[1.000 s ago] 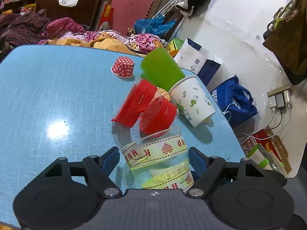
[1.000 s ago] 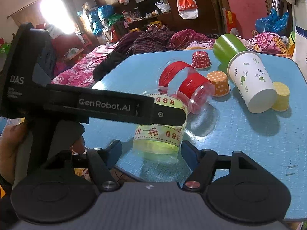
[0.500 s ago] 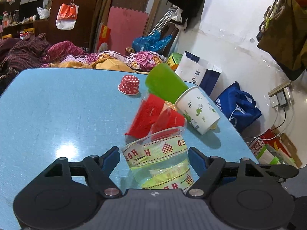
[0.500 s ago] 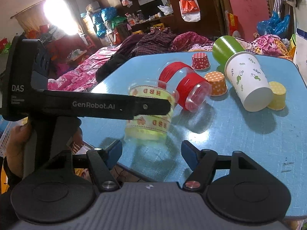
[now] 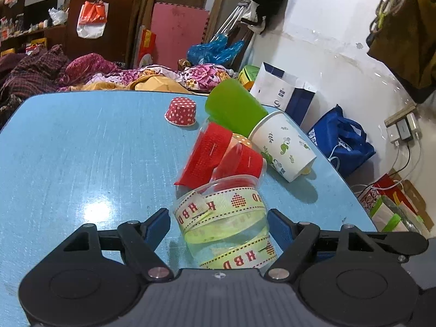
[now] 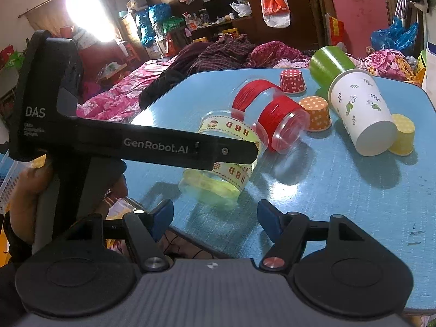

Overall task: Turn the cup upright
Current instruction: 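Lift the clear HBD cup with the right tool toward the left tool, then grasp the clear HBD cup with the left tool while the right tool releases it, then rotate the cup upright with the left tool and set it on the table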

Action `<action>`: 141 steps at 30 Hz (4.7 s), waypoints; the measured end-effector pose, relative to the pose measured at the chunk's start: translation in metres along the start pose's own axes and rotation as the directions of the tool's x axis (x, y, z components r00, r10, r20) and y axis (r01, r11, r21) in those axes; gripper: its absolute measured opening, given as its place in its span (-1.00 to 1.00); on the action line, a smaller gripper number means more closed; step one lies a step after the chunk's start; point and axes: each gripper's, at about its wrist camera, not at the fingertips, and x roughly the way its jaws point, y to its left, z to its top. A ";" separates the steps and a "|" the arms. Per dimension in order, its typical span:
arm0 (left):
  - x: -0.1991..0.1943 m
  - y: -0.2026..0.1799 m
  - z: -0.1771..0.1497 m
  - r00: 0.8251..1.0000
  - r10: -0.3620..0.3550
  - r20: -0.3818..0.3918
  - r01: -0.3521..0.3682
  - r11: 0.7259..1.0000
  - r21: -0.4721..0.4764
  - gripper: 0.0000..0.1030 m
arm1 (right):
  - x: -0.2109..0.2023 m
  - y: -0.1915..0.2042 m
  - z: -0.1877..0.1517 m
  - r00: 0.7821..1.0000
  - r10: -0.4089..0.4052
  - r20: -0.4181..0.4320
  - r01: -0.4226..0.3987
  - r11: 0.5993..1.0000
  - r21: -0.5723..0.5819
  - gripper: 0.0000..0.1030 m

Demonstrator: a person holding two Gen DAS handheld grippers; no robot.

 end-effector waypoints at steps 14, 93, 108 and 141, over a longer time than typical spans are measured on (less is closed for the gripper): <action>-0.025 0.008 -0.020 0.958 0.108 0.266 -0.141 0.984 0.107 0.57 | -0.011 -0.016 -0.013 0.999 0.021 0.029 -0.022 0.999 0.030 0.36; -0.044 0.009 -0.132 0.761 0.074 0.645 -0.312 0.913 0.263 0.38 | -0.031 -0.023 -0.044 0.968 -0.057 0.246 0.048 0.998 0.042 0.84; -0.060 0.011 -0.128 0.756 0.012 0.654 -0.263 0.921 0.287 0.89 | -0.031 -0.022 -0.044 0.966 -0.051 0.253 0.042 0.998 0.042 0.98; -0.147 0.023 -0.125 0.901 0.171 0.398 -0.257 0.951 0.173 1.00 | -0.052 0.054 -0.072 0.859 -0.294 0.418 0.329 0.944 -0.013 0.98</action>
